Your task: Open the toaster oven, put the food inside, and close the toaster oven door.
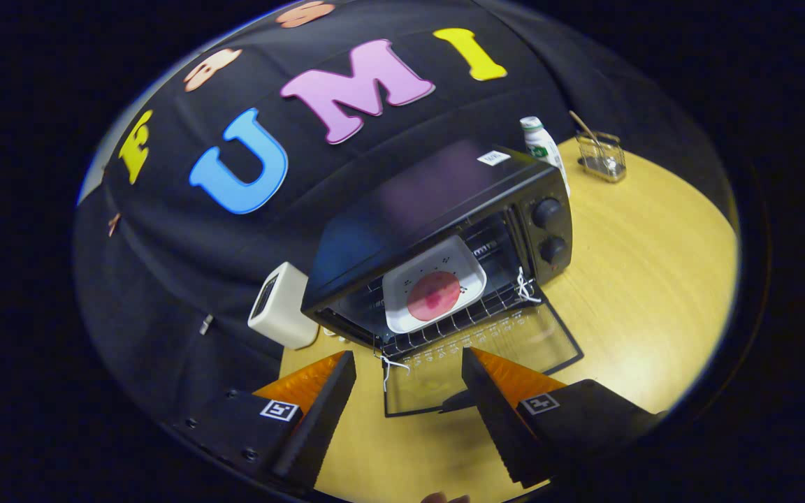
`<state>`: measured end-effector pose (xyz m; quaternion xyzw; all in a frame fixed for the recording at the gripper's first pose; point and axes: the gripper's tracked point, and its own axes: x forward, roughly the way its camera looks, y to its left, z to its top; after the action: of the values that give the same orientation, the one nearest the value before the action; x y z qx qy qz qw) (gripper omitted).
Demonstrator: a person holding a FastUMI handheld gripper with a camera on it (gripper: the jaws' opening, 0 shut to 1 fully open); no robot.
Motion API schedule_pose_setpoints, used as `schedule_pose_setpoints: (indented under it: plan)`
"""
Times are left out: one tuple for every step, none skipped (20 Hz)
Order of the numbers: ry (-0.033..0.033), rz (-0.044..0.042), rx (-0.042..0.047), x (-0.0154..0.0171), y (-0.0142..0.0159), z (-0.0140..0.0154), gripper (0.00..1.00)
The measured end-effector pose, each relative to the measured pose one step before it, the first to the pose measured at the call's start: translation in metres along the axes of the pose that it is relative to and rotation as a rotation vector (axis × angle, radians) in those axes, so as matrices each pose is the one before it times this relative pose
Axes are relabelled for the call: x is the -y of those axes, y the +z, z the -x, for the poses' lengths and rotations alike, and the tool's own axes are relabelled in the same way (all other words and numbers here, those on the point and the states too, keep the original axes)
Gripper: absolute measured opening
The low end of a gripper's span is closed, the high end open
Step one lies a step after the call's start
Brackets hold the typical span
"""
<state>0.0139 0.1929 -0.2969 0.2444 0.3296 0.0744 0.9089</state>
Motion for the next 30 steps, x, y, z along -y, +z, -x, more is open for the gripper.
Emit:
schedule_pose_setpoints:
  plan:
    - [-0.00230, 0.07788, 0.00315, 0.00080, -0.00497, 0.00363, 0.98]
    - [-0.00137, 0.06861, -0.00780, 0.00091, -0.00736, 0.00288, 0.99]
    - [-0.00049, 0.05747, -0.01155, 0.00061, -0.00889, 0.00127, 0.99]
    - [-0.00231, 0.04502, -0.01770, 0.00105, -0.00844, -0.00115, 0.99]
    - [-0.00257, 0.03441, -0.02361, 0.00016, -0.01133, -0.00059, 0.99]
    - [-0.00504, 0.02427, -0.02927, 0.00241, -0.01362, -0.00360, 0.99]
    - [-0.00831, 0.01143, -0.03227, 0.00173, -0.01367, -0.00397, 0.99]
    - [-0.00343, 0.00670, -0.03567, 0.00079, -0.01480, -0.00539, 0.99]
    - [-0.00923, 0.00016, -0.03831, 0.00257, -0.01518, -0.00749, 0.99]
    - [-0.00784, -0.00477, -0.02783, 0.00150, -0.01170, -0.00491, 0.99]
    - [-0.01326, -0.00242, -0.02279, 0.00108, -0.01135, -0.00656, 0.99]
    - [-0.01384, -0.00090, -0.02035, 0.00203, -0.00732, -0.00656, 0.99]
    - [-0.01238, -0.00289, -0.01527, 0.00056, -0.00541, -0.00540, 0.99]
    - [-0.01293, -0.00080, -0.01442, 0.00119, -0.00405, -0.00538, 0.99]
    - [-0.01190, -0.00570, -0.01300, -0.00030, -0.00255, -0.00603, 0.99]
    - [-0.01300, -0.00664, -0.00995, -0.00032, -0.00134, -0.00521, 0.99]
    - [-0.01437, -0.00663, -0.01339, 0.00060, -0.00129, -0.00545, 0.99]
    - [-0.01636, -0.01193, -0.01260, 0.00057, -0.00152, -0.00474, 0.99]
    - [-0.01612, -0.01055, -0.01167, -0.00047, -0.00005, -0.00126, 0.99]
    - [-0.01998, -0.00691, -0.00405, 0.00243, 0.00020, -0.00369, 0.99]
    - [-0.01938, -0.00173, -0.00106, 0.00222, 0.00089, -0.00577, 0.99]
    - [-0.01226, 0.00073, 0.00045, 0.00172, 0.00094, -0.00367, 0.99]
    - [-0.00799, -0.00064, -0.00063, 0.00125, 0.00158, -0.00230, 0.99]
    - [-0.00050, -0.00045, -0.01004, -0.00056, -0.00116, -0.00189, 0.99]
    - [-0.00181, 0.00632, 0.00394, 0.00014, 0.00049, 0.00119, 0.99]
    - [-0.00263, 0.01226, 0.01068, 0.00128, 0.00236, 0.00259, 0.99]
    - [-0.00036, 0.00099, 0.01336, 0.00070, 0.00283, 0.00417, 0.99]
    - [0.00415, -0.00567, 0.01554, -0.00146, 0.00339, 0.00397, 0.99]
    - [0.00239, -0.00291, 0.01910, 0.00033, 0.00609, 0.00423, 0.99]
    - [0.00501, 0.00363, 0.01700, 0.00016, 0.00711, 0.00109, 0.99]
